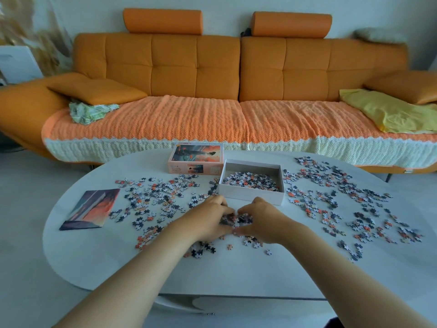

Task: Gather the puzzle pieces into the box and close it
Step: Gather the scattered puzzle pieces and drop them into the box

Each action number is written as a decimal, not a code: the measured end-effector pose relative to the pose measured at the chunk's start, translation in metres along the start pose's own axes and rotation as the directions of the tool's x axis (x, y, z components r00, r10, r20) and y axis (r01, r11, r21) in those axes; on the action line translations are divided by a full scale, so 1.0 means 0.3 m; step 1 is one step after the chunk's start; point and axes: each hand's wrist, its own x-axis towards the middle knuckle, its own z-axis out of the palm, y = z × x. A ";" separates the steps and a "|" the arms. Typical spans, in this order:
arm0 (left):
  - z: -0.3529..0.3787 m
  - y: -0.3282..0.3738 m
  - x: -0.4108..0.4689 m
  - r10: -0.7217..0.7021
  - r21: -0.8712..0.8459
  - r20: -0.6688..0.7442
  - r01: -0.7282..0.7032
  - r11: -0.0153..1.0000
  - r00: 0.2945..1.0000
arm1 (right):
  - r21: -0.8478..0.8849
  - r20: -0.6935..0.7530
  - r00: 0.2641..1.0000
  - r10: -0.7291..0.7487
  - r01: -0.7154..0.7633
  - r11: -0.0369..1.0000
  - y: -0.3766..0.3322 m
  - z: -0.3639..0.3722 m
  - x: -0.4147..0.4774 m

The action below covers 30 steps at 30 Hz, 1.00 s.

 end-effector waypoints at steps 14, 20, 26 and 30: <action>-0.045 0.011 0.079 -0.080 -0.249 -0.166 0.036 0.968 0.983 | 0.133 -0.063 0.998 -0.029 0.038 0.990 -0.005 -0.086 0.083; -0.131 0.028 0.175 -0.107 -0.372 -0.369 -0.041 0.927 0.923 | 0.305 -0.324 0.946 0.008 0.097 0.948 0.024 -0.181 0.134; -0.106 0.037 0.263 -0.060 -0.210 -0.452 -0.041 0.977 0.890 | 0.106 -0.427 0.903 -0.052 0.107 0.989 0.060 -0.157 0.225; -0.065 0.005 0.271 -0.006 -0.020 -0.363 -0.001 1.000 0.932 | 0.057 -0.388 0.920 -0.054 0.083 0.995 0.092 -0.131 0.234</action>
